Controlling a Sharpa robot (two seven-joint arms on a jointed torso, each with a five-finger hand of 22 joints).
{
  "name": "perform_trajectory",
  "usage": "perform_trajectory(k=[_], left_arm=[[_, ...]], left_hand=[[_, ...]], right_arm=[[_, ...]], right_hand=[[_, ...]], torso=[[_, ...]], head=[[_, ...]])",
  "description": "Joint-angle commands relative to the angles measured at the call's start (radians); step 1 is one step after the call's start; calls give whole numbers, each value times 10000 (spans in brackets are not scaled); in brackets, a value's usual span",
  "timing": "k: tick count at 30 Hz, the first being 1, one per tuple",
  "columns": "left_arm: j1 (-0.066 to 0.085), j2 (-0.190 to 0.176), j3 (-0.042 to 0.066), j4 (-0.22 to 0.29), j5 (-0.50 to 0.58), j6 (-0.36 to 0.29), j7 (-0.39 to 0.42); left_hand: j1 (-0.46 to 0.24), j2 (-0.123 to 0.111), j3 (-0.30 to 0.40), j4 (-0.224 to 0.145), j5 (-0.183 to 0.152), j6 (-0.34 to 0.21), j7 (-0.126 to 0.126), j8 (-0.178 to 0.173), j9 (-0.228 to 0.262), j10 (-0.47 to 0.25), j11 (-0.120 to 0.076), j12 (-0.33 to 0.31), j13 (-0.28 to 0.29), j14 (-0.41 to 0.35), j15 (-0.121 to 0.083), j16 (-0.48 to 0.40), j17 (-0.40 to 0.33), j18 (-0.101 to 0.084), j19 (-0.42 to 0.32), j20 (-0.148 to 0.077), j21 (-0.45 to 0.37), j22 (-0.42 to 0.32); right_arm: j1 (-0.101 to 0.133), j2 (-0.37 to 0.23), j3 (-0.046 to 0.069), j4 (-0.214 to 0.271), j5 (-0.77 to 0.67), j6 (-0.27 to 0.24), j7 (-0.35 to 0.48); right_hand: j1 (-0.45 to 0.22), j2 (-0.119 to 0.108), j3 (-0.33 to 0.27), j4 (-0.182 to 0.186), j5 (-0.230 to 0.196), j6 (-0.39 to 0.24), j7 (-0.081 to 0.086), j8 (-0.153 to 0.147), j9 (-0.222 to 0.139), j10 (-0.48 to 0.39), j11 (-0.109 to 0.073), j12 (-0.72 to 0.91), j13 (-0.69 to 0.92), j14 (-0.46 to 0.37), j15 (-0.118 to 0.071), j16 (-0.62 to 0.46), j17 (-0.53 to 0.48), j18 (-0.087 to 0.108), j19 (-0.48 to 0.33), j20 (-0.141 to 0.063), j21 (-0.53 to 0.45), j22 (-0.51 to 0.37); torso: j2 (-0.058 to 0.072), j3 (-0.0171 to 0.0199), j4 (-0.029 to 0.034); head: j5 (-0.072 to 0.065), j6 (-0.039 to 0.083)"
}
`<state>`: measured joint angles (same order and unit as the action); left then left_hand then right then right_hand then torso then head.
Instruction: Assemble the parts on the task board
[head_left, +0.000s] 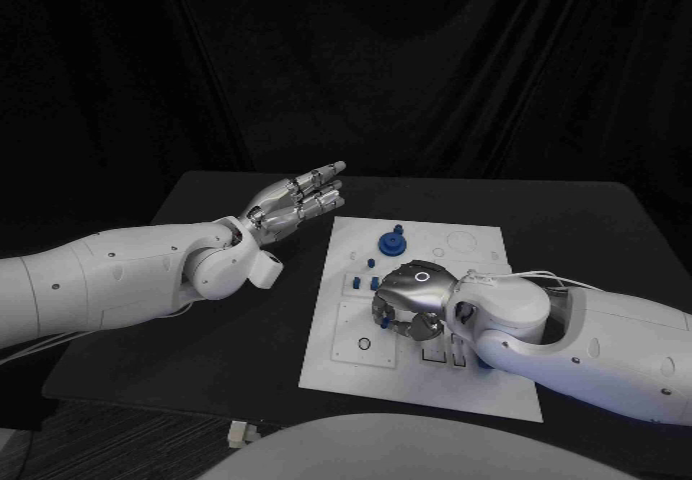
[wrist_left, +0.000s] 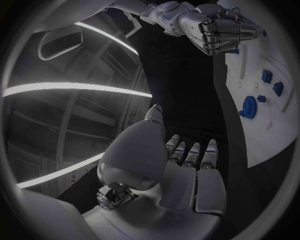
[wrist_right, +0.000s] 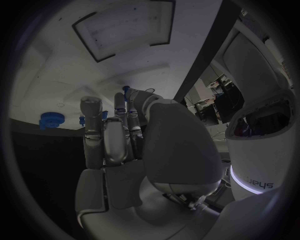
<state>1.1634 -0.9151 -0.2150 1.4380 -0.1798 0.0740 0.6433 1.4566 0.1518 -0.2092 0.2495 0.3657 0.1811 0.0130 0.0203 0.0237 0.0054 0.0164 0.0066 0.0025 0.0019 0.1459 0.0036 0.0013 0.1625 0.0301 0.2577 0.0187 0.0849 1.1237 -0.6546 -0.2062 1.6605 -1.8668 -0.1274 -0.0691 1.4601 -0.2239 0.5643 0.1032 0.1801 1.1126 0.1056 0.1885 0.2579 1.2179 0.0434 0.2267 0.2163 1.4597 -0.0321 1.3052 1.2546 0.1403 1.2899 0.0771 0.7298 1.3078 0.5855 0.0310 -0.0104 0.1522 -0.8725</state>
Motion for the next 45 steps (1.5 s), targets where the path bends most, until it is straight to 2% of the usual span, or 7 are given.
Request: perform_trajectory(k=[1,11,15,39,41,43,45], left_arm=[[-15,23,11,8,68,136,78],[-20,28,11,1,67,172,35],[-22,26,11,4,67,187,20],[-44,39,11,-21,67,275,-72],[-47,39,11,-21,67,277,-77],[-49,39,11,-21,67,279,-80],[-52,39,11,-23,67,280,-83]], left_hand=[[77,5,-13,-60,54,3,84,50,17,26,62,-42,-1,-11,80,-32,-9,171,-2,73,37,15],[101,28,-24,-86,69,61,153,61,26,28,49,-41,0,-3,102,-28,-6,172,19,99,50,43],[120,45,-26,-105,91,79,177,64,28,28,54,-42,0,1,116,-25,-4,173,30,116,57,57],[220,128,-32,-226,230,160,247,76,38,34,109,-40,1,66,191,9,23,176,100,182,99,143],[220,128,-32,-226,230,160,247,76,38,34,109,-40,1,66,191,9,23,176,100,182,99,143],[228,130,-34,-236,243,165,259,77,38,36,111,-39,2,69,193,11,24,176,105,185,102,149],[228,130,-34,-236,243,165,259,77,38,36,111,-39,2,69,193,11,24,176,105,185,102,149]], right_arm=[[-37,11,2,27,-71,54,130],[-50,31,2,-6,-71,140,105],[-61,59,2,-43,-71,222,44],[-185,121,2,-202,-71,344,-83],[-186,103,2,-196,-71,347,-101],[-187,83,2,-187,-71,348,-127],[-188,53,2,-170,-71,340,-184]], right_hand=[[-82,76,-37,-61,-99,-37,51,-29,1,62,4,21,17,-21,49,-57,-17,-27,-73,7,-21,820],[-136,114,-82,-77,-274,-44,48,-63,-5,70,-1,50,56,-26,51,-56,-15,-26,-94,15,-18,814],[-240,138,-133,-53,-446,-205,64,-185,-47,-34,18,21,78,-42,69,-78,-39,-21,-129,32,-65,797],[-286,169,-247,-70,-413,-417,54,-332,-97,-144,4,21,126,-86,60,-134,-99,7,-206,43,-214,762],[-328,168,-299,-57,-476,-796,1,-545,-179,-245,-21,6,149,-116,26,-165,-130,26,-250,29,-300,744],[-424,155,-374,5,-659,-1216,-198,-763,-260,-395,5,-21,174,-159,15,-213,-179,42,-316,22,-445,713],[-510,134,-433,65,-788,-1364,-297,-833,-284,-490,33,-36,187,-187,3,-245,-213,49,-341,17,-504,700]], torso=[[1,1,1],[6,1,-1],[8,2,0],[6,0,0],[3,0,-1],[2,-1,1],[4,0,-1]], head=[[-5,-2],[-8,-2],[-4,-2],[14,-2],[13,-2],[16,-2],[21,-2]])
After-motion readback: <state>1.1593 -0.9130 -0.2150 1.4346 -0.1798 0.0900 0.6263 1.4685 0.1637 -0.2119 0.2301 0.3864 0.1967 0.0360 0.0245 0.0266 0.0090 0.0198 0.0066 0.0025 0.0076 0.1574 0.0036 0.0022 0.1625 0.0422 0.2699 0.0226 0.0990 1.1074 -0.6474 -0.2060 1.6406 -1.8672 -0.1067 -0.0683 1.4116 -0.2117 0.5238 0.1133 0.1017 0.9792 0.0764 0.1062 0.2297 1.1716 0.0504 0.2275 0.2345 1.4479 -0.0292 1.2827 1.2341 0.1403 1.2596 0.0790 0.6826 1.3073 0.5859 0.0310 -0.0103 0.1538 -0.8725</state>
